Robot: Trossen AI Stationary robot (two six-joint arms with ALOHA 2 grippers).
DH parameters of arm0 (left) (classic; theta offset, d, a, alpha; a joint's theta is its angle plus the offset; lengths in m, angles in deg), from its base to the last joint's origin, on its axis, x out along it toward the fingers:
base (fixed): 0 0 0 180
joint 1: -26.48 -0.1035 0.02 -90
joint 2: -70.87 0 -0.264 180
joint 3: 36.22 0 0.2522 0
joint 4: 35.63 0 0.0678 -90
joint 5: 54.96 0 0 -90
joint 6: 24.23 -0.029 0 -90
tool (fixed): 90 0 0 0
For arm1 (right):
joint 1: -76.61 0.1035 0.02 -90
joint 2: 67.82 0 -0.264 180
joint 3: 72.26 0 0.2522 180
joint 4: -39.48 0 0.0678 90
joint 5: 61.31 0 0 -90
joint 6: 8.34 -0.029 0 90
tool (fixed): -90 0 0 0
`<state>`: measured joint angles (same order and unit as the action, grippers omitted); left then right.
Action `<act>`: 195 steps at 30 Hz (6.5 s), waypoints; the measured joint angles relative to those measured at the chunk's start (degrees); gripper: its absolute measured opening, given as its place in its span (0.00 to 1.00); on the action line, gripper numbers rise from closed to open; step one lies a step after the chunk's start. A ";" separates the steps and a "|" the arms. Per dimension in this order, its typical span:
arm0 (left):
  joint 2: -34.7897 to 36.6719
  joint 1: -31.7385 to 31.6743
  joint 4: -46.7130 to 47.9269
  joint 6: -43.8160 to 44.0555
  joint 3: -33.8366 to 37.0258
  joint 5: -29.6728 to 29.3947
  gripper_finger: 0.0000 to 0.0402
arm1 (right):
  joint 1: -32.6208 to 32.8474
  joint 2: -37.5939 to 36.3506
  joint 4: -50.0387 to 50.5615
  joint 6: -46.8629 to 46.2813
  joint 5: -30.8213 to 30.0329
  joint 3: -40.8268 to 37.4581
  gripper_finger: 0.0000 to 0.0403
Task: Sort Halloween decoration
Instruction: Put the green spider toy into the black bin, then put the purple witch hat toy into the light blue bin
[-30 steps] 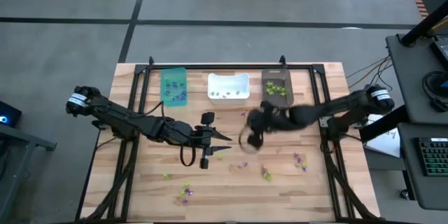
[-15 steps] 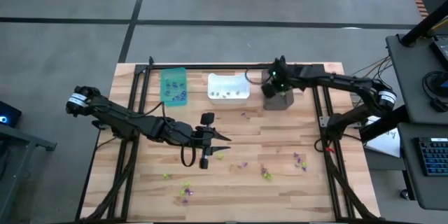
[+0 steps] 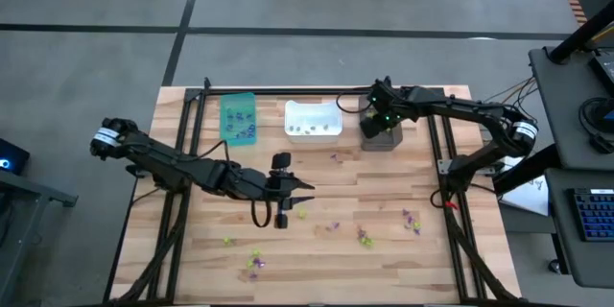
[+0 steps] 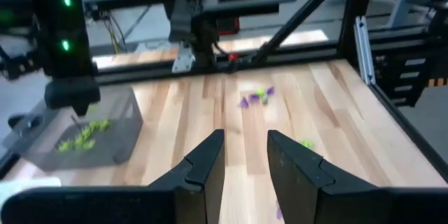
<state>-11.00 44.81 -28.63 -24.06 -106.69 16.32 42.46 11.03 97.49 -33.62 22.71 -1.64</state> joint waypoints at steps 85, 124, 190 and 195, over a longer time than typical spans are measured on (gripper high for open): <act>-0.22 0.39 36.37 21.33 -0.59 -18.29 0.23 | 30.77 25.67 -2.28 -9.39 -13.58 19.33 0.29; -0.22 0.39 35.73 21.57 -0.52 -18.29 0.23 | 28.49 35.79 -6.17 -7.89 -11.42 19.61 0.12; 24.48 20.26 38.23 16.76 -0.46 -40.88 0.23 | 24.04 50.80 -66.51 31.13 -1.44 44.71 0.02; 24.48 20.26 38.37 16.81 -0.46 -40.84 0.23 | 23.67 55.15 -59.89 29.14 -1.99 52.82 0.02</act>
<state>13.48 65.07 9.75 -7.26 -107.15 -24.52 66.12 66.17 37.61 -4.49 20.71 51.19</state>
